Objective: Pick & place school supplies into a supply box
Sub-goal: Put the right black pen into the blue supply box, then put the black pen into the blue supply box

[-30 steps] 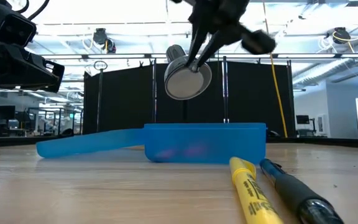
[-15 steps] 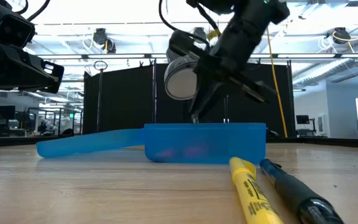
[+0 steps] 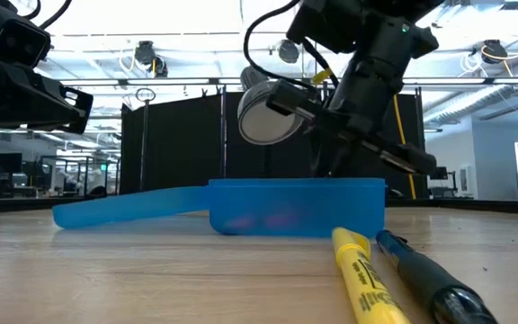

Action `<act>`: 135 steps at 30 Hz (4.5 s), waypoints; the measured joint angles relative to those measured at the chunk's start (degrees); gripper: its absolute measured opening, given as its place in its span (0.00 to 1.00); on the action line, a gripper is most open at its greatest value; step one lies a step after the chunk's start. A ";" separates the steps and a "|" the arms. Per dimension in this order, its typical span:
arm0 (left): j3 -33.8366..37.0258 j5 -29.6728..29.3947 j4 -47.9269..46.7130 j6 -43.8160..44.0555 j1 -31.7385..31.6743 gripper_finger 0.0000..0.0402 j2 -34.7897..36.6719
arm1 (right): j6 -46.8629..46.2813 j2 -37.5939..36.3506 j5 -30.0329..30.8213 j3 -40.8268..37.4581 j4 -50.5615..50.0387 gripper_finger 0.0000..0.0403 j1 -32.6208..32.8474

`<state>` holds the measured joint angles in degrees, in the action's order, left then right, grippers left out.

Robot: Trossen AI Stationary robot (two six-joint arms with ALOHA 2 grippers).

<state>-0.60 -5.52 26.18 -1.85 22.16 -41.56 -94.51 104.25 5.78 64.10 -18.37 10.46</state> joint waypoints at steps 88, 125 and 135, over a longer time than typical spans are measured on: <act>0.00 -0.46 -2.33 0.52 0.05 0.09 0.00 | -12.79 28.37 -5.21 50.16 -36.87 0.17 22.08; -0.02 -0.35 -2.07 0.63 0.05 0.09 0.02 | -5.18 23.99 -14.63 30.97 -21.73 0.05 22.76; -0.01 -0.37 -2.09 0.63 0.05 0.09 0.01 | -9.96 13.46 3.21 30.80 -25.66 0.05 24.20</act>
<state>-0.61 -5.89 24.10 -1.21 22.22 -41.55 -104.47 117.71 8.99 94.89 -44.03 34.66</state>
